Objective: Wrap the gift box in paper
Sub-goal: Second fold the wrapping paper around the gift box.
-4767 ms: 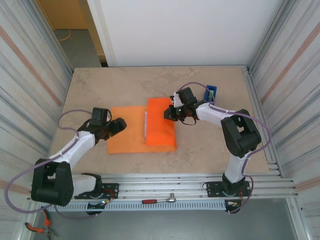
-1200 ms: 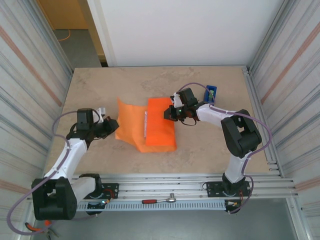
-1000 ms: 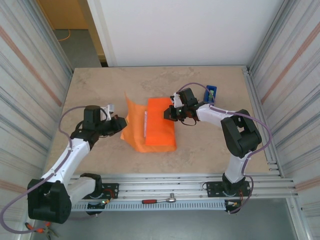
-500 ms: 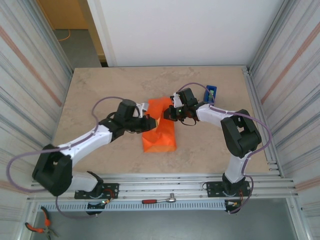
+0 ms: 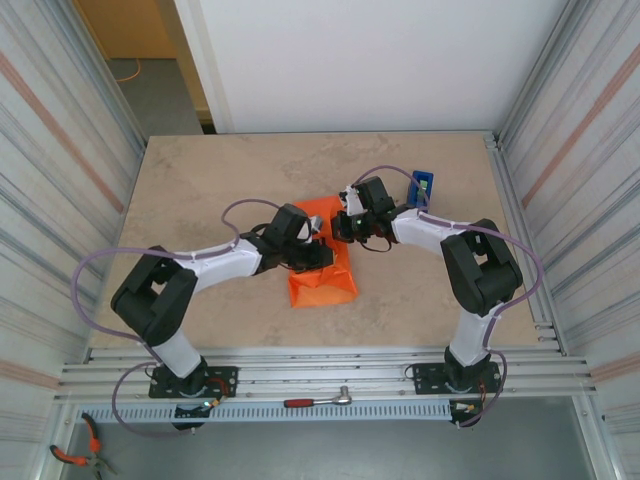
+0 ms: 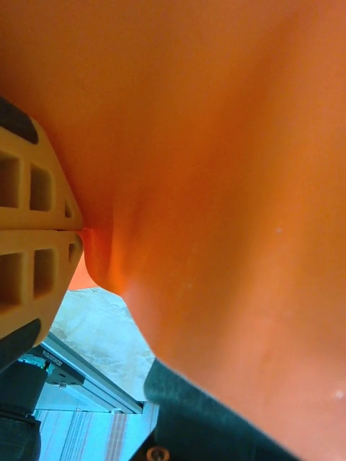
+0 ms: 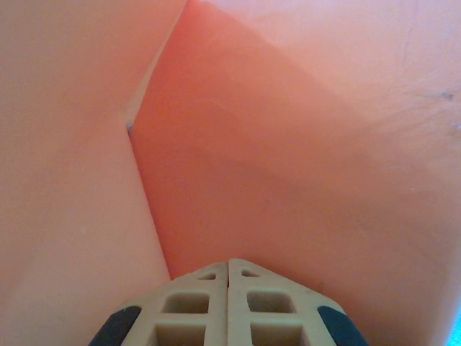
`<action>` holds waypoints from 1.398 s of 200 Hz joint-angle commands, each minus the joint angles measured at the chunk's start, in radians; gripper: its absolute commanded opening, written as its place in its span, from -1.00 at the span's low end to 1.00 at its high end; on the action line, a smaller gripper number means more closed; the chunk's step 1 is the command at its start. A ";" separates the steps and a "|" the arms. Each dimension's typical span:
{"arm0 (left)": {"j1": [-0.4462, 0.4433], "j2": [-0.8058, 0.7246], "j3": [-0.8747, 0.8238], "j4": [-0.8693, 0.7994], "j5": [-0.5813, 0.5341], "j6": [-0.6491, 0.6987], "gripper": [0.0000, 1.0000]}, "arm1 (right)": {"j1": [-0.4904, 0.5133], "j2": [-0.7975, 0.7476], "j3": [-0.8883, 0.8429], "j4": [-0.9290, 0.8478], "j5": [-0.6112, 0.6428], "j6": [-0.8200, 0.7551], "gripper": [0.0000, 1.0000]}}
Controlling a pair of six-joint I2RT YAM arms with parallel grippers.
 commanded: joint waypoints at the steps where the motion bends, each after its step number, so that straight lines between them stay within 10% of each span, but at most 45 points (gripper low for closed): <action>1: -0.008 0.025 0.006 0.030 -0.024 -0.012 -1.00 | 0.010 0.052 -0.036 -0.085 0.020 0.019 -1.00; 22: -0.009 0.033 -0.008 0.037 -0.022 -0.016 -1.00 | -0.032 -0.003 -0.024 -0.097 -0.002 0.034 -1.00; 146: -0.009 0.025 -0.024 0.033 -0.015 -0.011 -1.00 | -0.082 -0.169 -0.056 -0.137 0.129 0.122 0.74; 224: -0.004 0.005 0.015 -0.011 0.010 0.036 -0.99 | -0.030 -0.006 -0.011 -0.120 0.146 0.178 0.60; 279: 0.182 -0.151 0.078 -0.051 0.223 0.074 0.17 | -0.039 -0.035 -0.094 -0.056 0.100 0.189 0.14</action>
